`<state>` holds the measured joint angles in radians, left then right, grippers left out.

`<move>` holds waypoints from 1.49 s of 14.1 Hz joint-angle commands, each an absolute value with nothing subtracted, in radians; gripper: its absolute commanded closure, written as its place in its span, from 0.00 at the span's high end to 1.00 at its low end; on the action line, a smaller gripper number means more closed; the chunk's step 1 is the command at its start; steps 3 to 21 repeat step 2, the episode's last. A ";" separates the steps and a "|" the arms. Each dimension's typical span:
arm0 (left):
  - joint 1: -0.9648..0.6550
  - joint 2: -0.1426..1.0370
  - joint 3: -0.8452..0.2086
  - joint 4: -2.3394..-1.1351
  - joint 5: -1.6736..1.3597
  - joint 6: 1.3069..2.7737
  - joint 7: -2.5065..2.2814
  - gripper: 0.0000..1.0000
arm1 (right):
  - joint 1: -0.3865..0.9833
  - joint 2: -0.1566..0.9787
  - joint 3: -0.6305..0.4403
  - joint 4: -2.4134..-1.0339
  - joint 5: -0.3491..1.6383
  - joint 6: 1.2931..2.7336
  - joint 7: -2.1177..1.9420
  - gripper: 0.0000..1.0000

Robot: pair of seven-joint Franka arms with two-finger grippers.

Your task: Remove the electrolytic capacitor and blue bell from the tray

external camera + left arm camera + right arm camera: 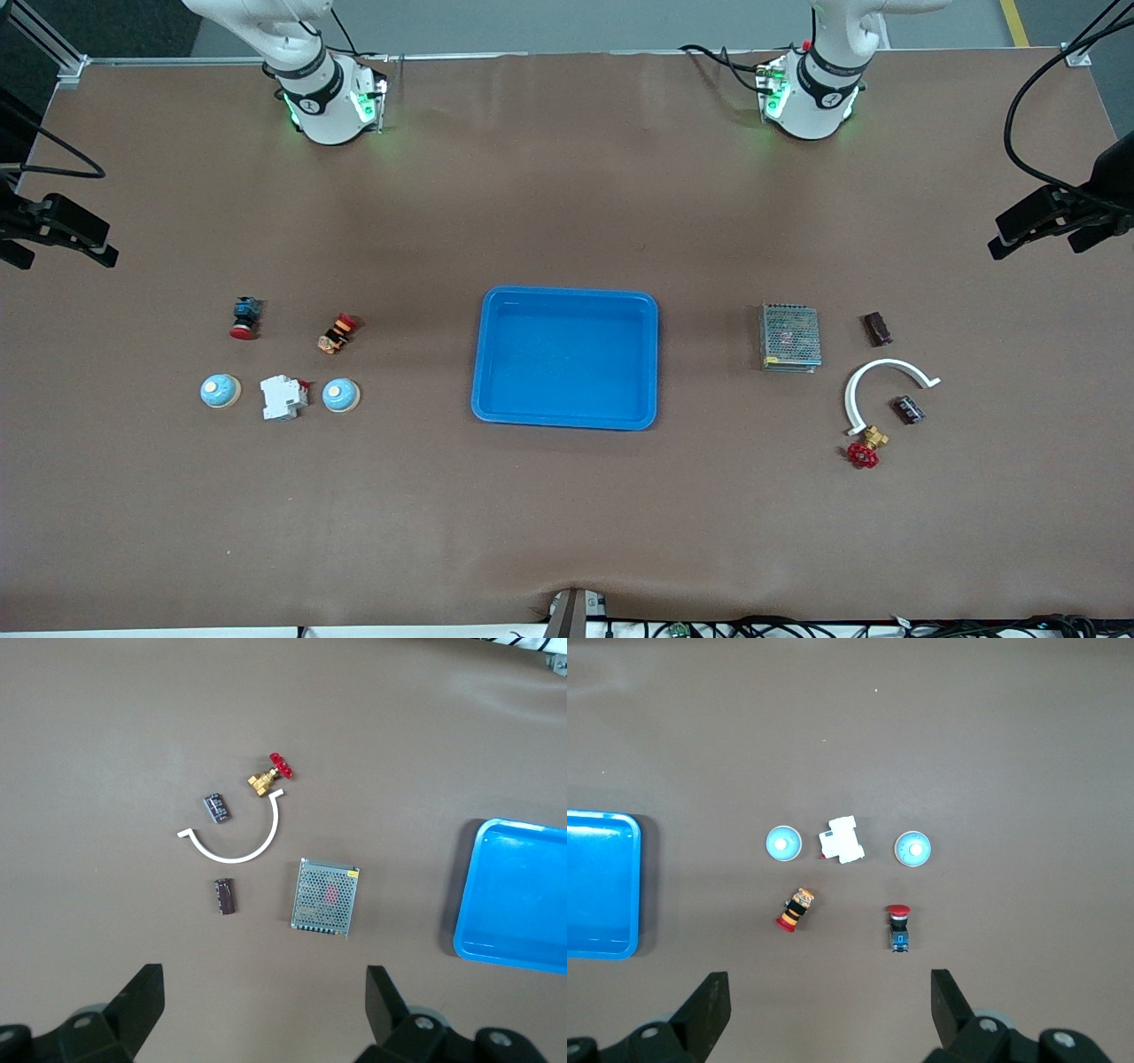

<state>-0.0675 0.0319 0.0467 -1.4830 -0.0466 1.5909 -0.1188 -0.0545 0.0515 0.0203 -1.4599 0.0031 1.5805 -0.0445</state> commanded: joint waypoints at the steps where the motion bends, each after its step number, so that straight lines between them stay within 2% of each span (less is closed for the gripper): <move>1: -0.064 0.026 0.044 -1.474 -0.048 1.580 -0.103 1.00 | -0.060 0.051 0.021 -1.453 -0.009 1.578 -0.041 1.00; 21: -0.063 0.026 0.044 -1.474 -0.048 1.580 -0.097 1.00 | -0.060 0.051 0.021 -1.453 -0.009 1.577 -0.041 1.00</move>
